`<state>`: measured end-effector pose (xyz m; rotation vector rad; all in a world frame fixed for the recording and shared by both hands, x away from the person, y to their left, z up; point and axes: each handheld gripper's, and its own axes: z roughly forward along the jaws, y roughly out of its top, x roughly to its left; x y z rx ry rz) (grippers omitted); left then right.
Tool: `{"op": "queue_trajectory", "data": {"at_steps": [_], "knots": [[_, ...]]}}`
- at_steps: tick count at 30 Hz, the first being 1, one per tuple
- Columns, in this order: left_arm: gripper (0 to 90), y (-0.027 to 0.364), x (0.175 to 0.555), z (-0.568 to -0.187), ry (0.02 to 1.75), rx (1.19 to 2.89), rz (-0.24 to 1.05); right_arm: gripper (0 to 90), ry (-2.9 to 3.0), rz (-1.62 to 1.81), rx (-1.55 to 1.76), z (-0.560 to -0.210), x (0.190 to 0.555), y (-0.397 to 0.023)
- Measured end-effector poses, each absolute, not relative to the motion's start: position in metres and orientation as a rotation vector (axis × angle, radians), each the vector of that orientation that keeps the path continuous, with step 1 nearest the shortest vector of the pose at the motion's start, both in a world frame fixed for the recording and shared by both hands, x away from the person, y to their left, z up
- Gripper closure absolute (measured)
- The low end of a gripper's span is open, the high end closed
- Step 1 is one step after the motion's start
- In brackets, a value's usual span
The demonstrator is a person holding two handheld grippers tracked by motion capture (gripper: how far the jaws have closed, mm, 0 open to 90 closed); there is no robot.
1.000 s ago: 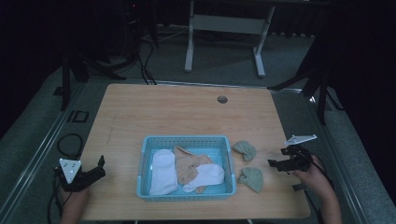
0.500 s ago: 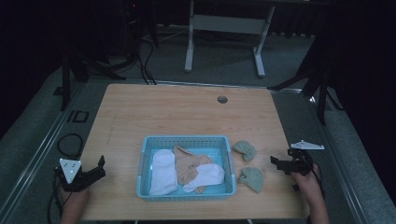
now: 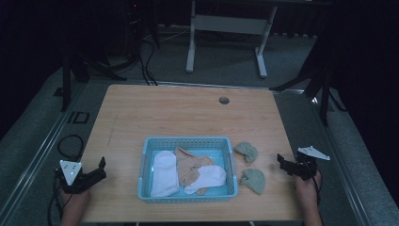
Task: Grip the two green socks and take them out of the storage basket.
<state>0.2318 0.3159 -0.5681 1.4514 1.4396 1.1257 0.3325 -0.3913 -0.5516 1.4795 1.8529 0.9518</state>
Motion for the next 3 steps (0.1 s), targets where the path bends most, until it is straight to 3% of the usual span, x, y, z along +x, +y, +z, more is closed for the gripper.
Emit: {"op": "queue_trajectory", "data": {"at_steps": [3], "knots": [[0.3, 0.316, 0.2319, -0.5681, 1.441, 1.449, 1.124, 12.7, 1.853, 0.936, 1.495, -0.5545, 0.3333, -0.3933]]}}
